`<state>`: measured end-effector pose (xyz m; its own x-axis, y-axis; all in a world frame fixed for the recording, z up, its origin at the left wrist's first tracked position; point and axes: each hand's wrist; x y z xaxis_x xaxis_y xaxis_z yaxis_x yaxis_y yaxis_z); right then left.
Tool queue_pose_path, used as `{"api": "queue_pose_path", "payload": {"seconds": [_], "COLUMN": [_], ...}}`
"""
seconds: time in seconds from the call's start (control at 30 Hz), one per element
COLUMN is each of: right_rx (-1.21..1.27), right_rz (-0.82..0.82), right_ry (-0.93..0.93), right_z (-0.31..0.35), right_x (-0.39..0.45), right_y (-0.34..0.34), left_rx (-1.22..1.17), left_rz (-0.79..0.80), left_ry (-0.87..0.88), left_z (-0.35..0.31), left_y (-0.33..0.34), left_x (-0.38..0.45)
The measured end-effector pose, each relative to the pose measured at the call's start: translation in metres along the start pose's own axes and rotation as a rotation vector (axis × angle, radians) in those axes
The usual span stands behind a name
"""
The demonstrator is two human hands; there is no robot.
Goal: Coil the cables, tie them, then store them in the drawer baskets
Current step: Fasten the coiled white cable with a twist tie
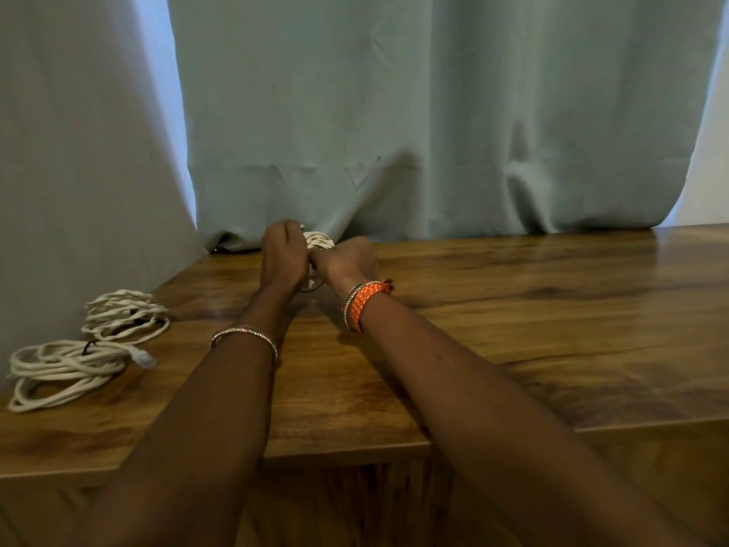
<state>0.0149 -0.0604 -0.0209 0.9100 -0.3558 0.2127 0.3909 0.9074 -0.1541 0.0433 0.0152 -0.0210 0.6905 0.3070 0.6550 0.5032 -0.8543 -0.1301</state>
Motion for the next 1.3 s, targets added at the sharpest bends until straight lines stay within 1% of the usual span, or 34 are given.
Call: {"api": "queue_pose_path", "payload": {"seconds": [0.07,0.1,0.2,0.3,0.37,0.47,0.57,0.67,0.73,0.8,0.9,0.97,1.0,1.07,1.13,1.17,1.3], "right_rx": [0.207,0.305,0.501,0.658,0.724,0.753,0.699,0.617,0.443,0.203,-0.213,-0.447,-0.512,-0.554,-0.520,-0.463,-0.104], "right_rz": [-0.042,-0.060,-0.073,-0.032,-0.005,-0.009,0.000,0.066,0.085,0.106,0.162,0.129,0.106,0.129,0.230,0.302,0.601], "right_ry": [0.070,0.089,0.092,0.037,0.033,0.072,0.133,0.138,0.099,-0.013,-0.276,-0.433,-0.487,-0.527,-0.474,-0.404,0.011], "right_z": [-0.004,-0.005,-0.001,0.005,0.008,0.010,0.011,0.012,0.015,0.016,0.018,0.019,0.020,0.021,0.021,0.021,0.030], "right_x": [0.002,0.001,-0.003,-0.006,-0.008,-0.011,-0.011,-0.011,-0.014,-0.015,-0.016,-0.017,-0.018,-0.018,-0.017,-0.017,-0.016], "right_y": [0.007,0.010,0.019,0.018,0.014,0.010,0.005,0.002,0.006,0.008,-0.003,-0.014,-0.017,-0.022,-0.022,-0.022,-0.026], "left_rx": [0.021,0.009,-0.119,-0.176,-0.178,-0.167,-0.155,-0.159,-0.144,-0.143,-0.157,-0.133,-0.119,-0.098,-0.070,-0.065,-0.056], "left_rz": [0.032,0.033,-0.027,-0.104,-0.093,-0.063,-0.015,0.010,0.023,0.034,0.072,0.091,0.097,0.110,0.132,0.139,0.088], "left_ry": [0.123,0.141,0.071,0.026,0.010,-0.075,-0.021,0.053,0.076,0.068,0.067,0.066,0.048,0.015,0.037,0.059,0.140], "left_z": [-0.001,-0.002,-0.007,-0.016,-0.019,-0.018,-0.013,-0.005,0.001,0.008,0.012,0.013,0.014,0.015,0.016,0.017,0.019], "left_y": [0.002,0.002,0.006,0.008,0.011,0.015,0.014,0.008,0.002,-0.003,-0.009,-0.010,-0.009,-0.010,-0.010,-0.010,-0.012], "left_x": [0.000,0.001,0.004,0.001,0.000,0.003,0.005,0.009,0.011,0.013,0.011,0.011,0.012,0.013,0.012,0.011,0.010]}}
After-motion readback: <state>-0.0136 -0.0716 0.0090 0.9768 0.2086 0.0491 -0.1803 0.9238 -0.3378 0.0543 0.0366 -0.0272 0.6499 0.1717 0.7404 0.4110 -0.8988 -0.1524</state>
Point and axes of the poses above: each hand's wrist, its own x-axis towards the middle knuckle, its own y-axis out of the palm, z = x × y, and after that the axes turned 1 degree about -x, right-handed
